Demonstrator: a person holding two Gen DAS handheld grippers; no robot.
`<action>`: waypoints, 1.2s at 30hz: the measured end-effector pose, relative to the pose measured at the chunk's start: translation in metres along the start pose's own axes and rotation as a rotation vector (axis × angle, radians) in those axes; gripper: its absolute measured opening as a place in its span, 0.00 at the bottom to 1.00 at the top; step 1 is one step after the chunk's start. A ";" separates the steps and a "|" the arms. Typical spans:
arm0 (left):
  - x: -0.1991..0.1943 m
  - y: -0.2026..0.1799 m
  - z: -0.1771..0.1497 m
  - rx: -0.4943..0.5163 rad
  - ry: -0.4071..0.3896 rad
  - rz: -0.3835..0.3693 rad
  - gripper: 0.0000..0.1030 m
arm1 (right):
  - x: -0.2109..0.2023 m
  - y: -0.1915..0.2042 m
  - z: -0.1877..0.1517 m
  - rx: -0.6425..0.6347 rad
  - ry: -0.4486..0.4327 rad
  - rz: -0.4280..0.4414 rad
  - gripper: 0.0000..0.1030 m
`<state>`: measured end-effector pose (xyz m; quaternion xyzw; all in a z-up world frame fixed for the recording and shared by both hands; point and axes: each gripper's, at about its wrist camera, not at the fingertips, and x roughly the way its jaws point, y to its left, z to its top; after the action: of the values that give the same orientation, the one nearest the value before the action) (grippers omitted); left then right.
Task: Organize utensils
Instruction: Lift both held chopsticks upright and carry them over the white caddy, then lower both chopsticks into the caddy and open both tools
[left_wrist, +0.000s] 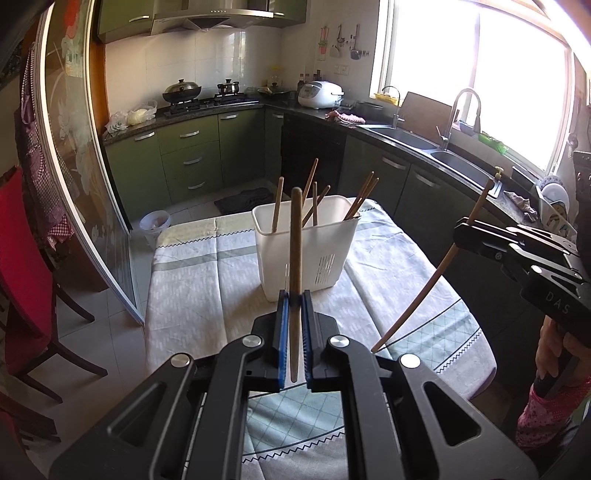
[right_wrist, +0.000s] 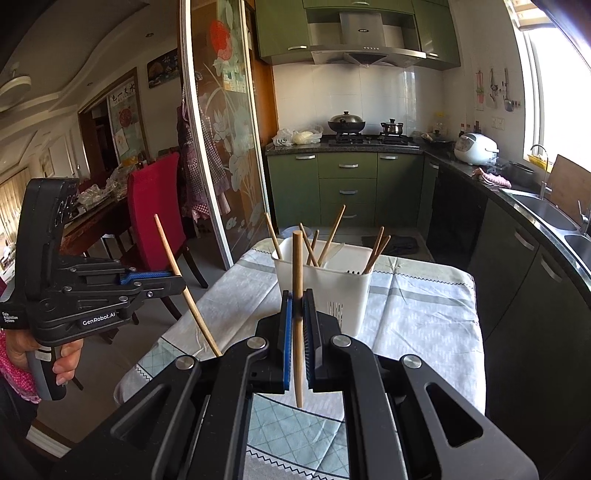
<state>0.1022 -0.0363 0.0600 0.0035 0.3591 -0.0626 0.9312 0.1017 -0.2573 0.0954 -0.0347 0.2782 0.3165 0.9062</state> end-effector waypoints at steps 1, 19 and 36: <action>-0.002 -0.001 0.006 0.002 -0.006 -0.002 0.06 | -0.001 0.000 0.005 -0.004 -0.006 -0.002 0.06; -0.028 -0.022 0.130 0.034 -0.242 0.056 0.06 | -0.011 -0.014 0.018 0.008 -0.034 -0.015 0.06; 0.088 -0.010 0.153 -0.005 -0.118 0.113 0.06 | -0.015 -0.039 0.018 0.034 -0.027 -0.034 0.06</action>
<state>0.2682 -0.0639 0.1152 0.0177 0.3031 -0.0089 0.9527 0.1243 -0.2927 0.1143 -0.0195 0.2706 0.2965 0.9157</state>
